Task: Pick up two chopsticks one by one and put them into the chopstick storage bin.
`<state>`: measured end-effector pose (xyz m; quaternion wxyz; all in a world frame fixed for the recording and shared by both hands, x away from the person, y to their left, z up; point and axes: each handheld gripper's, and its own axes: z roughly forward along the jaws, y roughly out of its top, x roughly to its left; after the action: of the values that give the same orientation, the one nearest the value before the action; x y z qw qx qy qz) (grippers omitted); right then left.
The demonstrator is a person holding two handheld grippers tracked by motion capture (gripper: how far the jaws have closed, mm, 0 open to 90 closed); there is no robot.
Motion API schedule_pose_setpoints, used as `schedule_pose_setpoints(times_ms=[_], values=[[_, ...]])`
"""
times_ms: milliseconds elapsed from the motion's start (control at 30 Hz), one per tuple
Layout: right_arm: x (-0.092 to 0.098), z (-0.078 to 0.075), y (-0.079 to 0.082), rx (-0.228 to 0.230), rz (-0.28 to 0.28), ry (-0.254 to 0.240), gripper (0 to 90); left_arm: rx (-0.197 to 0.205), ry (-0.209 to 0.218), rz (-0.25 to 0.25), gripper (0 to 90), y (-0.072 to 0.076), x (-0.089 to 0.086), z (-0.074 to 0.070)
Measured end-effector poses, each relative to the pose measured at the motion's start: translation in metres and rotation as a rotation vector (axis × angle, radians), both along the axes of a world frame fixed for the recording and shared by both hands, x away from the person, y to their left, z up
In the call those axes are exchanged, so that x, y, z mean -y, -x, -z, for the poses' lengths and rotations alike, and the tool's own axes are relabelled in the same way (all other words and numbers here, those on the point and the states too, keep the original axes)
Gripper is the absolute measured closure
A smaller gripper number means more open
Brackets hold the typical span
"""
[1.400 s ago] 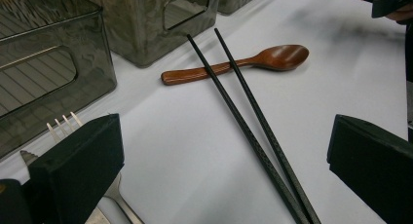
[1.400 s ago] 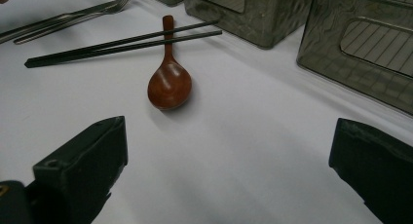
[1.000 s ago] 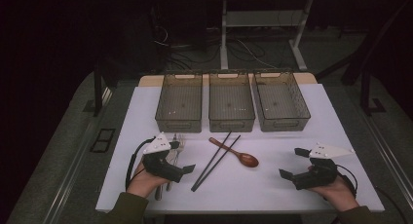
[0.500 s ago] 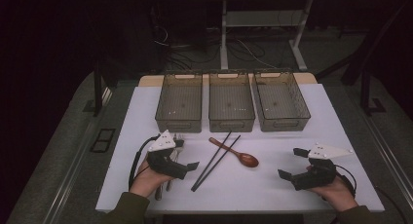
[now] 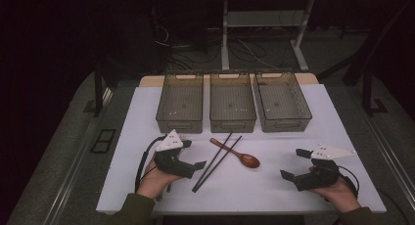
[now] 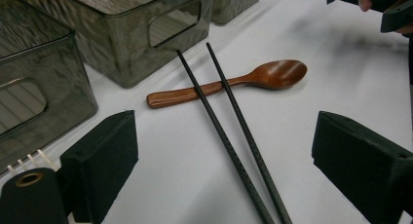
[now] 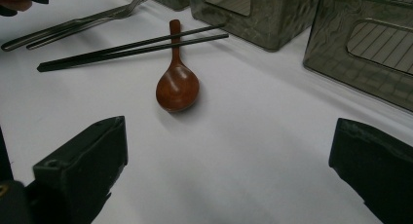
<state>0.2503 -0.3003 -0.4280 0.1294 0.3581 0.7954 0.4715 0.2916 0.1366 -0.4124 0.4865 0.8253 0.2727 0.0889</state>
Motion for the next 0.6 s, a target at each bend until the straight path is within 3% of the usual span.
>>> schedule_pose_setpoints(times_ms=[600], values=[[0.002, 0.000, 0.000, 0.001, 0.006, -0.011, 0.1, -0.026, -0.015, 0.031, 20.0, 0.007, 0.019, 0.005]])
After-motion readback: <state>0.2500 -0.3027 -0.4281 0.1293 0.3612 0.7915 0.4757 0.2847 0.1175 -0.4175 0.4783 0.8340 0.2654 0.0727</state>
